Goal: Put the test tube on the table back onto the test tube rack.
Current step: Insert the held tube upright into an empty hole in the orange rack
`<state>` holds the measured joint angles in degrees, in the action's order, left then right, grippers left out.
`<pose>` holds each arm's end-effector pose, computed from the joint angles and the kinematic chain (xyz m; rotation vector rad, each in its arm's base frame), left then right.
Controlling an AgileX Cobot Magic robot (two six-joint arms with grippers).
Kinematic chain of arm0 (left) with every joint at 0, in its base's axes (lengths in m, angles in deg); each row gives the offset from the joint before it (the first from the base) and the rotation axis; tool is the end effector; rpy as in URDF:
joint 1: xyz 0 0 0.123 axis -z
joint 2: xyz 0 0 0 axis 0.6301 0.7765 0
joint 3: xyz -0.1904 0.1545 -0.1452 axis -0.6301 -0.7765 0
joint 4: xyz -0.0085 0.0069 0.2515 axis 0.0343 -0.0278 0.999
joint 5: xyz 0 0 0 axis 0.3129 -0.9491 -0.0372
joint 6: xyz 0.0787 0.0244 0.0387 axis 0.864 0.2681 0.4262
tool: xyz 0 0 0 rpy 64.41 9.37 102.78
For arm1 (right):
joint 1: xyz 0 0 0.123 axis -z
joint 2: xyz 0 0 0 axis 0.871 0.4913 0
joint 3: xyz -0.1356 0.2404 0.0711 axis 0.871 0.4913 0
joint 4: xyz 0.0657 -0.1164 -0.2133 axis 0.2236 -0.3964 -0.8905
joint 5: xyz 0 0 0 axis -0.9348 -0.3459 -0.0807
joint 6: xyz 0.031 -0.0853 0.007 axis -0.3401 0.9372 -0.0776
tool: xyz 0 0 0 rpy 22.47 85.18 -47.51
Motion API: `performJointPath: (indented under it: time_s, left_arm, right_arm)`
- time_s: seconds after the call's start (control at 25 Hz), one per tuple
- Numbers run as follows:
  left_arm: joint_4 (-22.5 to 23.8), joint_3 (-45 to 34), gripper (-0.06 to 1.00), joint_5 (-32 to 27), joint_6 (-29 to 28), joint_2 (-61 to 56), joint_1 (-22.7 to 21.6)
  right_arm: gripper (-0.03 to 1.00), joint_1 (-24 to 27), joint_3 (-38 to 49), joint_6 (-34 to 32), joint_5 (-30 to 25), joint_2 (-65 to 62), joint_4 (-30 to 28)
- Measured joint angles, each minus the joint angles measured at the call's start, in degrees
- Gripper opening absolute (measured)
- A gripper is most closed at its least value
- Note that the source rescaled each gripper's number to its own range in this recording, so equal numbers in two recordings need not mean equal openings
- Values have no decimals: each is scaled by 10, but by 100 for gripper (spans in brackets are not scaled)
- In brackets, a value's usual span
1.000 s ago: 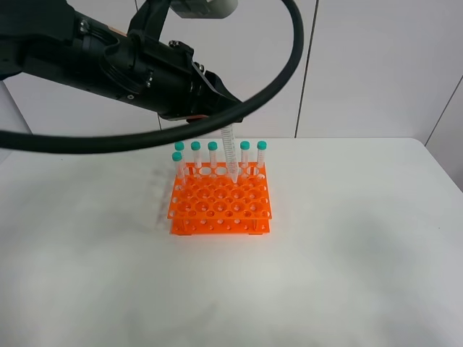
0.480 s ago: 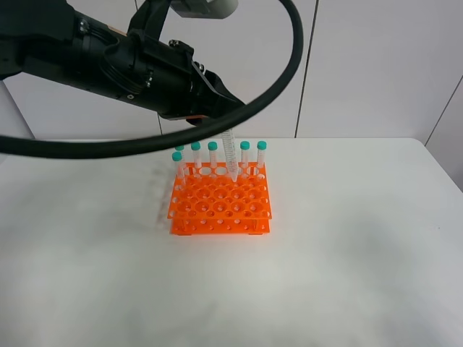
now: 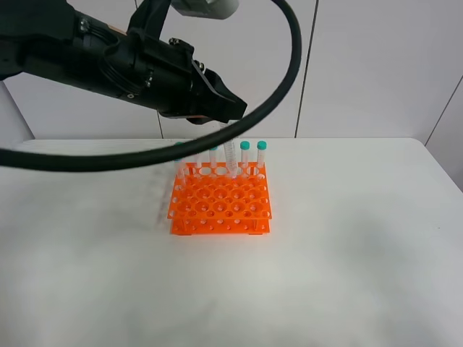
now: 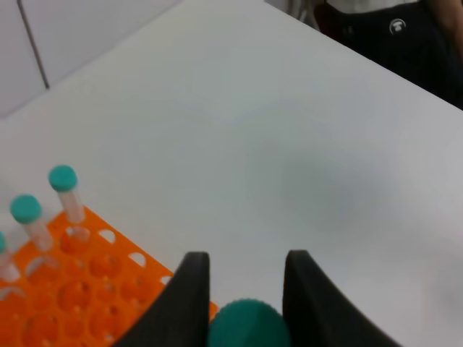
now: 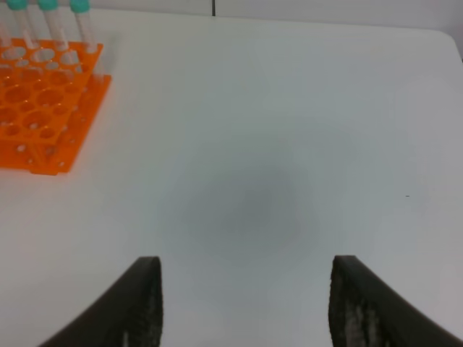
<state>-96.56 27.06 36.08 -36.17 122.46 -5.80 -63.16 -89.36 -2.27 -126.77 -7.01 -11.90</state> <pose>0.2665 -0.2065 0.3518 0.8672 1.9368 -0.6023 -0.0033 -0.0024 0.2771 -0.0540 2.0159 -0.0121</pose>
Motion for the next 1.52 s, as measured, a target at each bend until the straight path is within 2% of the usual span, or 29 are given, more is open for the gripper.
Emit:
performJointPath:
  time_s: [0.16,0.24,0.32,0.44,0.56,0.64,0.72,0.88,1.24,1.52]
  left_arm:
    - [4,-1,0,35,11,1,1]
    - [28,-1,0,66,3,8,2]
    - [72,-1,0,99,-39,22,2]
    - [155,-1,0,144,-158,55,-14]
    - [230,-1,0,161,-266,84,-37]
    - [265,-1,0,177,-302,105,-54]
    - [289,-1,0,186,-316,121,-72]
    - [310,-2,0,203,-324,152,-95]
    - [310,-2,0,273,-326,200,-95]
    - [310,-2,0,284,-345,224,-95]
  right_arm:
    - [54,0,0,0,0,0,0]
    - [54,0,0,0,0,0,0]
    - [54,0,0,0,0,0,1]
    - [54,0,0,0,0,0,1]
    - [54,0,0,0,0,0,1]
    - [54,0,0,0,0,0,1]
    - [54,0,0,0,0,0,1]
    - [54,0,0,0,0,0,1]
    - [54,0,0,0,0,0,2]
    - [54,0,0,0,0,0,2]
